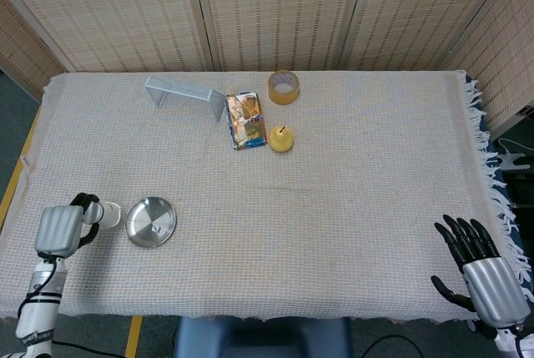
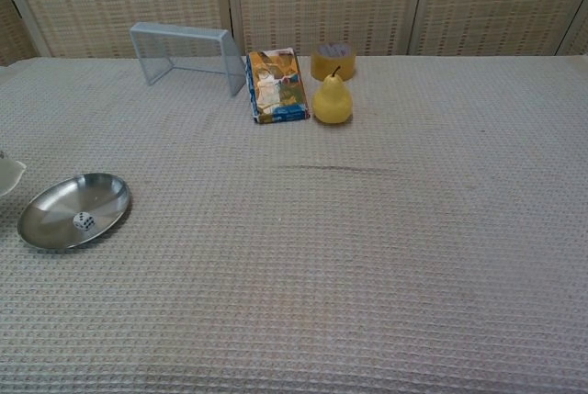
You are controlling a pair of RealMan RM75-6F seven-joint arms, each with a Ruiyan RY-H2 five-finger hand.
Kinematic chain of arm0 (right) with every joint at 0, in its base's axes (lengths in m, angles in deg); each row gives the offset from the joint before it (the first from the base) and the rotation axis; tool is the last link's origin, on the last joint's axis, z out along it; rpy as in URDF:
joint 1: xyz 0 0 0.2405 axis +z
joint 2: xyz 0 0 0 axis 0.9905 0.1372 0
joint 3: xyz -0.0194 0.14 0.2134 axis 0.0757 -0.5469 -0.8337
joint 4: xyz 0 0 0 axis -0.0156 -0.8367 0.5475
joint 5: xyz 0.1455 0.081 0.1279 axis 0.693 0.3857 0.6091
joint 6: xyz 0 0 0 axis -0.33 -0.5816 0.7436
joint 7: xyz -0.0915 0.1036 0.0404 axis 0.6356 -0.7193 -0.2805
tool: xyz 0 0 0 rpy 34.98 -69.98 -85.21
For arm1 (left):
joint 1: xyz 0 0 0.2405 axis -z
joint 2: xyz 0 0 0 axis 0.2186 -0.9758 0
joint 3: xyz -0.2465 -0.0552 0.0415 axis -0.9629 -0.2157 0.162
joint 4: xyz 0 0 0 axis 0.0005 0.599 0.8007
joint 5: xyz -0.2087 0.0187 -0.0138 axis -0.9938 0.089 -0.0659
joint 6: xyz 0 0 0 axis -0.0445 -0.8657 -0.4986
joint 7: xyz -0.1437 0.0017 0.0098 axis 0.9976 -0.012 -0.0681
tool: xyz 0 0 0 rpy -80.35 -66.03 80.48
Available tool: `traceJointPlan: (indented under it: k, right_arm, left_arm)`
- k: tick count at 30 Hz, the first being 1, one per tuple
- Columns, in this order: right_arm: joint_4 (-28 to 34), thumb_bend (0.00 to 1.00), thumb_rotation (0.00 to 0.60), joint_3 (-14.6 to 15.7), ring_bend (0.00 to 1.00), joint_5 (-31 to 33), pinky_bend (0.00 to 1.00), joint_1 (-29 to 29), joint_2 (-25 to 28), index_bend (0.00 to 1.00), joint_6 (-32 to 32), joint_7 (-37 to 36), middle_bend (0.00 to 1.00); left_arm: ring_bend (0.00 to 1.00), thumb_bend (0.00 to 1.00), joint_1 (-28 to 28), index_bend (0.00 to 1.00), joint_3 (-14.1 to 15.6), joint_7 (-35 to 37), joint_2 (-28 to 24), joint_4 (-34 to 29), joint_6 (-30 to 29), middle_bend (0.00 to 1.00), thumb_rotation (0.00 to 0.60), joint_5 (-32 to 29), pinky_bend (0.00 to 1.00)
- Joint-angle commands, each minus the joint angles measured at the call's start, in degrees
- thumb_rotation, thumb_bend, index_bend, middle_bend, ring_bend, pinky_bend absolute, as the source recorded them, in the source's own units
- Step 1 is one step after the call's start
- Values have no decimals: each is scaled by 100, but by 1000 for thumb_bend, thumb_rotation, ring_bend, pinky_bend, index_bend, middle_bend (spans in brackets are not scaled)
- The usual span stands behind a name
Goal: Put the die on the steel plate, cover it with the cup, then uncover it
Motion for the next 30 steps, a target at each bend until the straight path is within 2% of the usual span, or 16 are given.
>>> traceJointPlan:
  k: [1, 6, 9, 10, 12, 14, 17, 25, 27, 30]
  right_arm:
    - [3, 173, 525, 4, 0, -3, 0, 7, -13, 0, 20, 21, 0]
    - [16, 173, 525, 8, 0, -5, 0, 14, -19, 0, 43, 50, 0]
    - [14, 173, 525, 0, 0, 3, 0, 5, -16, 0, 18, 43, 0]
    - [11, 173, 525, -3, 0, 6, 0, 6, -17, 0, 17, 42, 0]
    - [11, 173, 525, -2, 0, 13, 0, 13, -16, 0, 36, 40, 0]
    - [15, 173, 524, -3, 0, 25, 0, 21, -15, 0, 56, 43, 0]
    - [18, 173, 524, -4, 0, 27, 0, 20, -15, 0, 53, 39, 0]
    - [21, 173, 525, 8, 0, -26, 0, -13, -6, 0, -29, 34, 0]
    - [19, 173, 524, 8, 0, -37, 0, -27, -3, 0, -63, 27, 0]
    - [9, 173, 524, 6, 0, -53, 0, -38, 5, 0, -99, 8, 0]
  left_arm:
    - [847, 381, -65, 516, 53, 99, 64, 284, 320, 672, 600, -152, 1000]
    - [836, 388, 31, 378, 68, 213, 154, 532, 646, 554, 600, -172, 999]
    - [821, 391, 23, 209, 57, 347, 170, 548, 588, 454, 600, -35, 994]
    - [810, 388, 12, 115, 63, 398, 161, 533, 569, 388, 600, 12, 988]
    - [777, 383, -13, 13, 92, 586, 92, 455, 586, 258, 600, 120, 973]
    - [752, 373, -55, 0, 107, 754, 19, 372, 559, 170, 600, 203, 966]
    - [724, 357, -142, 0, 126, 1031, -80, 256, 433, 97, 600, 376, 952]
    - [694, 340, -321, 0, 227, 1319, -246, 26, 136, 48, 600, 780, 939]
    - [633, 340, -417, 0, 225, 1325, -301, -76, -90, 36, 600, 880, 898]
    - [371, 339, -687, 0, 232, 1384, -434, -310, -779, 16, 600, 1242, 694]
